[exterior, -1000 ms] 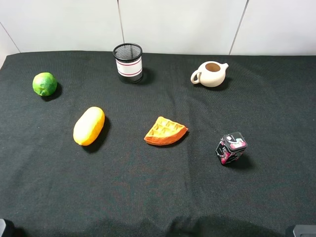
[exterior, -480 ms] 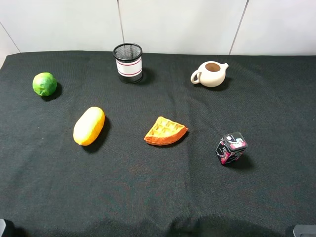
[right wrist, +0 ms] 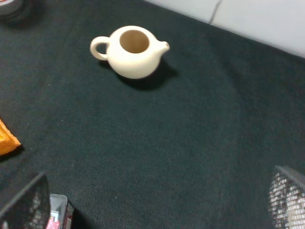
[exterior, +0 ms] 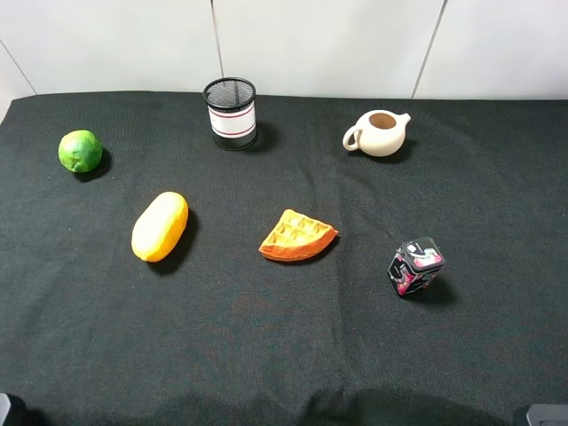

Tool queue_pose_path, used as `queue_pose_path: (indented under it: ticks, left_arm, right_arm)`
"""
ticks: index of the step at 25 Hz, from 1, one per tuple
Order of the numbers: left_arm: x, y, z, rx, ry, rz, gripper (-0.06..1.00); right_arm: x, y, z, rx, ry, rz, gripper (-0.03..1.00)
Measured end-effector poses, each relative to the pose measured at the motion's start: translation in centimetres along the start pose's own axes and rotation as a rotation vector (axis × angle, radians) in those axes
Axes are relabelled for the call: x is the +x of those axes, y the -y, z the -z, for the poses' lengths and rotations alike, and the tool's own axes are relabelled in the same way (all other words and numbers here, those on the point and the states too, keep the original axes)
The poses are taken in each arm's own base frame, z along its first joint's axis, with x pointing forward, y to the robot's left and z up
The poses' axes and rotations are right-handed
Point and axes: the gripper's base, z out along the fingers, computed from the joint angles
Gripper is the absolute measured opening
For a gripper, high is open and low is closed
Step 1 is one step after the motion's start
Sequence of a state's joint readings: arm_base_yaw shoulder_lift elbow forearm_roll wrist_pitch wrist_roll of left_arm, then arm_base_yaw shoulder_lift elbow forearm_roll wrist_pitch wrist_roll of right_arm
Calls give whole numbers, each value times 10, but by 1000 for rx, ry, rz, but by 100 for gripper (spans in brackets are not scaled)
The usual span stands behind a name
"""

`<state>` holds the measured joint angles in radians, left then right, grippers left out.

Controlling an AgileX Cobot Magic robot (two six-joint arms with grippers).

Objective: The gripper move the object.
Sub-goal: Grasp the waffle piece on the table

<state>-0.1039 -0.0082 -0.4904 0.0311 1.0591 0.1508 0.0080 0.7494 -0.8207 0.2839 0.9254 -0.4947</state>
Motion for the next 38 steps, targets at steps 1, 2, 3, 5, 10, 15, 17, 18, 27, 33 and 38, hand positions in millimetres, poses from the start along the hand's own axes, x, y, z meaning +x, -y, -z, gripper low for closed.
queue_pose_path:
  ticks: [1, 2, 3, 5, 10, 15, 17, 18, 27, 33, 38]
  left_arm:
    - [0, 0, 0, 0, 0, 0, 99]
    - [0, 0, 0, 0, 0, 0, 99]
    - [0, 0, 0, 0, 0, 0, 99]
    - [0, 0, 0, 0, 0, 0, 99]
    - [0, 0, 0, 0, 0, 0, 99]
    - [0, 0, 0, 0, 0, 0, 99]
    - [0, 0, 0, 0, 0, 0, 99]
    - [0, 0, 0, 0, 0, 0, 99]
    - [0, 0, 0, 0, 0, 0, 99]
    - [0, 0, 0, 0, 0, 0, 99]
    - [0, 0, 0, 0, 0, 0, 99]
  right_arm:
    - [-5, 0, -4, -13, -8, 19, 69]
    - [-9, 0, -8, -24, -18, 40, 69]
    - [-13, 0, -12, -37, -30, 62, 69]
    - [-22, -2, -21, -65, -54, 103, 69]
    - [-44, -13, -39, -129, -83, 199, 69]
    - [-58, -35, -58, -227, -110, 287, 69]
    - [-59, -47, -66, -269, -128, 325, 69]
    - [-59, -54, -71, -291, -135, 346, 69]
    - [-55, -106, -105, -428, -189, 472, 69]
    - [-47, -133, -129, -490, -251, 513, 69]
    - [-38, -153, -148, -522, -298, 542, 69]
